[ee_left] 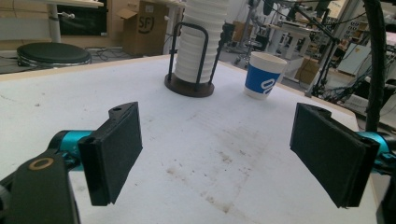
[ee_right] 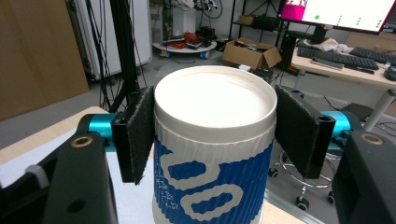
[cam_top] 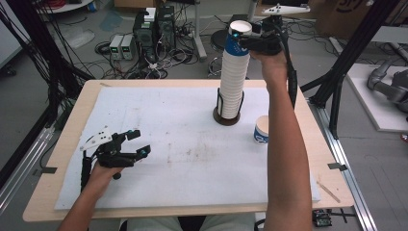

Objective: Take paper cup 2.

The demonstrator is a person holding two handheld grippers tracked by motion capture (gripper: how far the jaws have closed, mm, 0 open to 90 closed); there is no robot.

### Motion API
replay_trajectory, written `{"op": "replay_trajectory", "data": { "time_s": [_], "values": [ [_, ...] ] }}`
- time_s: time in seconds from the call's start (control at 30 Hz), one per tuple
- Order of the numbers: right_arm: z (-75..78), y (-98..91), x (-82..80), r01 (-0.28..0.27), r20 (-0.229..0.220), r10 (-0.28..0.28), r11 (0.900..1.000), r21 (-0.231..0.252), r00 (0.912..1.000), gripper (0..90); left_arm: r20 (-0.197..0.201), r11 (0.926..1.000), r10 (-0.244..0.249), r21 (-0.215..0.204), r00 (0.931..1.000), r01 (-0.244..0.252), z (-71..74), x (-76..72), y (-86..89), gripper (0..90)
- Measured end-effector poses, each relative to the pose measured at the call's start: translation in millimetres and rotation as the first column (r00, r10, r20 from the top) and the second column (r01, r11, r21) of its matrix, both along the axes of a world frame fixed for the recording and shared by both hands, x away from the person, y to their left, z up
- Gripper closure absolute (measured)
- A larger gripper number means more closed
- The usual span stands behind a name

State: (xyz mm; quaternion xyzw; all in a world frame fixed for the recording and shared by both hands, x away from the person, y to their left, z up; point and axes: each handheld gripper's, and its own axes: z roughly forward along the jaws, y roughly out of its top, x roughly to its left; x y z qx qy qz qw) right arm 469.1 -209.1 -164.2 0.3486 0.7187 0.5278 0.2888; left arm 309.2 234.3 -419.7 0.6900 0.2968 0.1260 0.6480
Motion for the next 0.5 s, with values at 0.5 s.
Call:
{"op": "replay_trajectory", "data": {
  "time_s": [0.5],
  "values": [
    [16.2,8.1,-3.8,0.018,0.003,-0.018,0.9996,-0.023,0.9998,34.0,-0.002,1.0,-0.004,0.002,1.0,0.004,-0.5,0.3,-0.5,16.7]
  ]
}}
